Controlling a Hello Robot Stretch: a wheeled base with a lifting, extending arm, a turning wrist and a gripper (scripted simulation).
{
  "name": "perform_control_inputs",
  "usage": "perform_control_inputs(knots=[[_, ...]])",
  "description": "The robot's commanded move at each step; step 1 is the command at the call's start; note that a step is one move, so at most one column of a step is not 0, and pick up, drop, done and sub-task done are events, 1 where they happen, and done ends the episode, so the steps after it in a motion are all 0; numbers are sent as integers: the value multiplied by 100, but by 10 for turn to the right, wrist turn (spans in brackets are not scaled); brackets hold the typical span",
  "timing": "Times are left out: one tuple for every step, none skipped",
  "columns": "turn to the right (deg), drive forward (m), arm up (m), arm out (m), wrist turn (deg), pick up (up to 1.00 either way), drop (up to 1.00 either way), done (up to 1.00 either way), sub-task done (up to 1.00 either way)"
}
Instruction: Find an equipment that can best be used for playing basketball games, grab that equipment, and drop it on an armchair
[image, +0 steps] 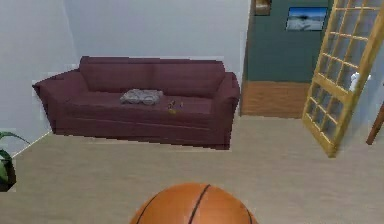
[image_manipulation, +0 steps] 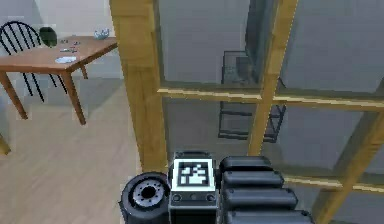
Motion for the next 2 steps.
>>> perform_control_inputs(knots=[[-90, 0, 0, 0, 0, 0, 0, 0, 0], [0, 25, 0, 0, 0, 0, 0, 0, 0]])
